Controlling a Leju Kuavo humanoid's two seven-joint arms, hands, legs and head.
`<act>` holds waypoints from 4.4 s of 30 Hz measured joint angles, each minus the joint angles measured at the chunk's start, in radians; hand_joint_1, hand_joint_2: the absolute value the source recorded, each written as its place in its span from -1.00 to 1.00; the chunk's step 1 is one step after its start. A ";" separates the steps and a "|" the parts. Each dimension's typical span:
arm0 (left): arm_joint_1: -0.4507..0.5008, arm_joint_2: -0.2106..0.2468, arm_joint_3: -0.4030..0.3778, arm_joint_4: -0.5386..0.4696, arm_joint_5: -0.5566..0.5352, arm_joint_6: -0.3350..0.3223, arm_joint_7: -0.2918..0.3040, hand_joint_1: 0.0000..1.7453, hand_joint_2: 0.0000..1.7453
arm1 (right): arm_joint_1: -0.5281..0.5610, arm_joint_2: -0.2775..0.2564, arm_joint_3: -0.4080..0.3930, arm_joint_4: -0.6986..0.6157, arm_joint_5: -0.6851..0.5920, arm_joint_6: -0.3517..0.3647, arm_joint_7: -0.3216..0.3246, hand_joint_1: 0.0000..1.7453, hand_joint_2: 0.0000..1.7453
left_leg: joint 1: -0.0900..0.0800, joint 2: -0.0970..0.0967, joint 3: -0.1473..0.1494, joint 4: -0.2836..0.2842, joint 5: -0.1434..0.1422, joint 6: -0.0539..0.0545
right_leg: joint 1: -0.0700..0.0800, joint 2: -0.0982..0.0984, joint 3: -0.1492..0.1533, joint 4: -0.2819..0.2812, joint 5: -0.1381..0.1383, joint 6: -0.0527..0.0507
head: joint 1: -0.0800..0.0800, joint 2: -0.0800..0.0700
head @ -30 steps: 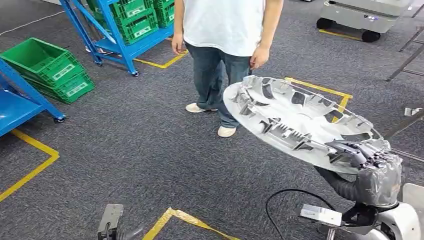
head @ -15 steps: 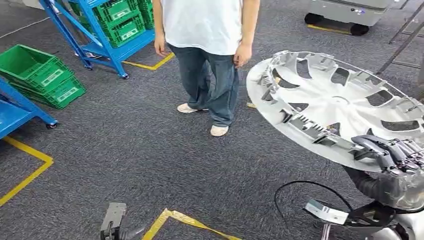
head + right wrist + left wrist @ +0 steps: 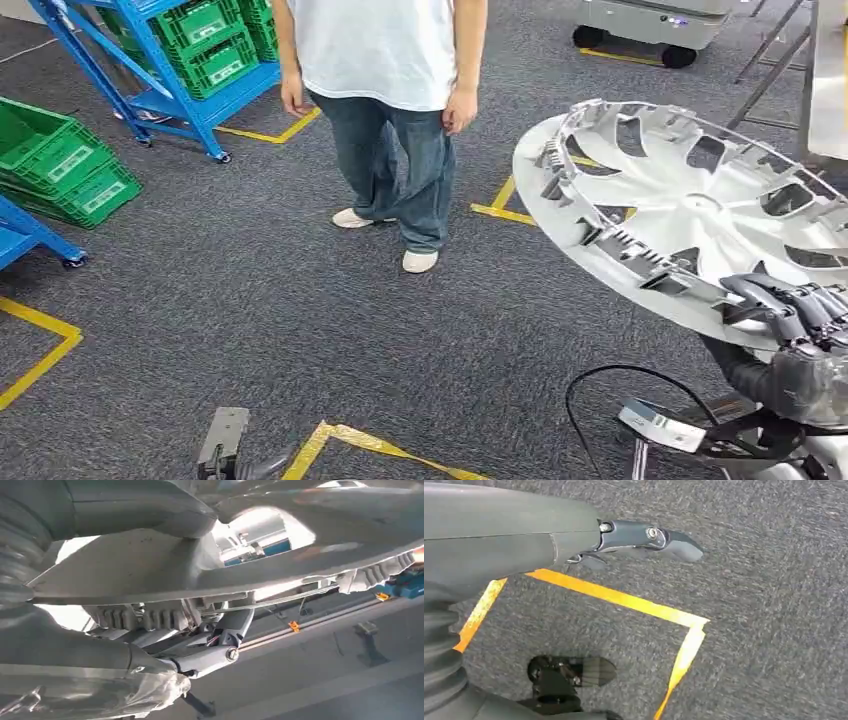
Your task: Take the parts from the cabinet and place them on the table.
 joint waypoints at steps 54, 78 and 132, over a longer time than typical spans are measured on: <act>0.028 -0.007 -0.056 0.000 -0.050 0.014 0.009 -1.00 1.00 | 0.227 0.010 -0.215 -0.156 -0.066 0.000 -0.076 1.00 1.00 | -0.009 0.020 -0.077 0.200 -0.077 -0.017 | 0.000 0.001 0.027 0.002 -0.015 -0.030 | 0.006 0.000; 0.001 -0.004 -0.055 0.000 -0.032 0.012 -0.004 -1.00 1.00 | 0.209 0.016 -0.229 -0.159 -0.067 0.000 -0.063 1.00 1.00 | -0.009 0.031 -0.012 0.082 -0.086 -0.031 | -0.003 -0.048 0.031 0.001 -0.018 -0.027 | 0.002 0.000; 0.012 -0.006 -0.028 -0.001 0.020 0.025 -0.018 -1.00 1.00 | 0.265 -0.005 -0.310 -0.184 -0.066 0.000 -0.044 1.00 1.00 | -0.010 0.050 0.008 0.010 -0.019 0.008 | -0.007 -0.090 0.042 0.002 -0.031 0.023 | 0.003 0.000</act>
